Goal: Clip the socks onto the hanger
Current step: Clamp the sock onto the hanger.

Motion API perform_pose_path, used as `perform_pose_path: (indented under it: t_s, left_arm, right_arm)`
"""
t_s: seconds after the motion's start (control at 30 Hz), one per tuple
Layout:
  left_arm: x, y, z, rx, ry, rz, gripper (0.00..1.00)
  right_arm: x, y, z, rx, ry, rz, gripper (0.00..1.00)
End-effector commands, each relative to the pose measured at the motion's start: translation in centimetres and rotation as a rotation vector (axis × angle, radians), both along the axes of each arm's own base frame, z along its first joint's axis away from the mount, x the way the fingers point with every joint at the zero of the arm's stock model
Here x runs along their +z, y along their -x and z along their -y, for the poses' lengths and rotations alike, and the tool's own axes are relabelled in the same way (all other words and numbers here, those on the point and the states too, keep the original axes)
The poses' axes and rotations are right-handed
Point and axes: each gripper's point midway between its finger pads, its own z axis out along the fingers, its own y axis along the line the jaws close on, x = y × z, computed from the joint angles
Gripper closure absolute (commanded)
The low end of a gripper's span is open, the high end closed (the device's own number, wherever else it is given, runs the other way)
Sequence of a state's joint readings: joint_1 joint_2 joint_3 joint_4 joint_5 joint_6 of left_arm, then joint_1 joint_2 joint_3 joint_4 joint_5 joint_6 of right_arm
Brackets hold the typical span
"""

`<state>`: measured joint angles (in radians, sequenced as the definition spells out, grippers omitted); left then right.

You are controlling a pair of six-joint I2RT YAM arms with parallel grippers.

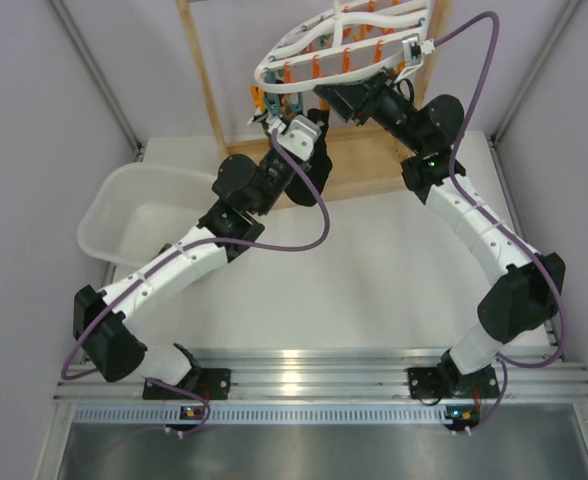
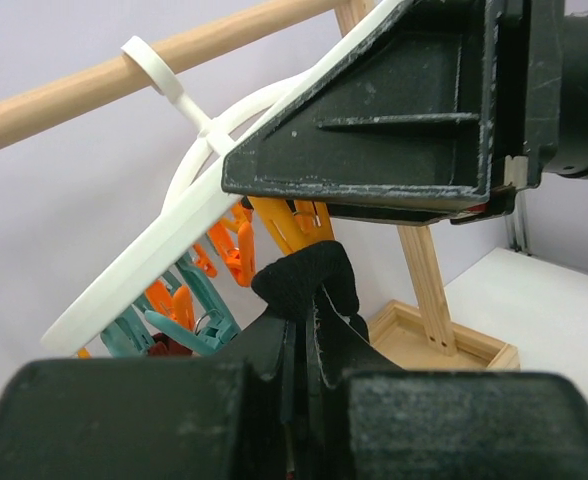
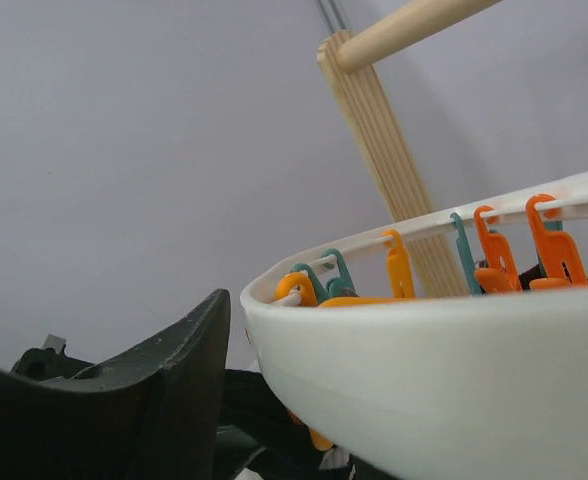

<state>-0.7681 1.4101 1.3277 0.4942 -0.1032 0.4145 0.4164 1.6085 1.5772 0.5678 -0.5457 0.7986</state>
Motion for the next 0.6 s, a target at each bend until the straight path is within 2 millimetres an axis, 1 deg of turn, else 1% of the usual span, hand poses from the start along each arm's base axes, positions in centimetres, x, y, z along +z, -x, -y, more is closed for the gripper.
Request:
perform_pose_path:
  t_s: [0.0, 0.07, 0.1, 0.17, 0.23, 0.27, 0.33, 0.4, 0.43, 0.5, 0.53, 0.57]
  left_arm:
    - [4.5, 0.3, -1.5, 0.035, 0.095, 0.090, 1.00]
    - [4.2, 0.2, -1.3, 0.030, 0.089, 0.087, 1.00]
    - [4.4, 0.4, -1.4, 0.030, 0.094, 0.091, 1.00]
    - [4.1, 0.4, -1.4, 0.027, 0.088, 0.086, 1.00]
    - [3.9, 0.4, -1.5, 0.031, 0.084, 0.085, 1.00]
    - [4.0, 0.5, -1.7, 0.032, 0.090, 0.084, 1.00]
    - [3.2, 0.5, -1.9, 0.035, 0.083, 0.065, 1.00]
    - [2.2, 0.4, -2.1, 0.043, 0.065, 0.037, 1.00]
    - [2.1, 0.4, -2.4, 0.046, 0.074, 0.022, 1.00]
    - [1.5, -0.3, -3.1, 0.070, 0.071, -0.014, 1.00]
    - [1.5, -0.3, -3.4, 0.072, 0.083, -0.026, 1.00]
    - [1.4, -0.6, -3.8, 0.086, 0.087, -0.035, 1.00]
  right_arm:
    - [0.9, -0.2, 0.5, 0.006, -0.031, 0.013, 0.53]
    - [1.1, -0.1, 0.4, 0.010, -0.033, 0.010, 0.49]
    - [1.2, -0.1, 0.4, 0.009, -0.033, 0.012, 0.45]
    - [1.3, -0.2, 0.5, 0.007, -0.033, 0.012, 0.39]
    - [1.2, -0.3, 0.5, 0.003, -0.033, 0.008, 0.29]
    - [0.9, -0.4, 0.4, 0.006, -0.029, -0.001, 0.26]
    - [0.6, -0.6, 0.4, 0.002, -0.023, -0.012, 0.17]
    - [0.2, -0.6, 0.3, -0.002, -0.002, -0.011, 0.15]
    - [-0.7, -0.6, 0.2, -0.001, 0.018, -0.030, 0.15]
    - [-1.5, -0.6, 0.4, -0.007, 0.034, -0.035, 0.14]
    - [-2.3, -0.5, 0.5, -0.003, 0.053, -0.049, 0.13]
    - [-2.7, -0.4, 0.6, -0.005, 0.071, -0.045, 0.13]
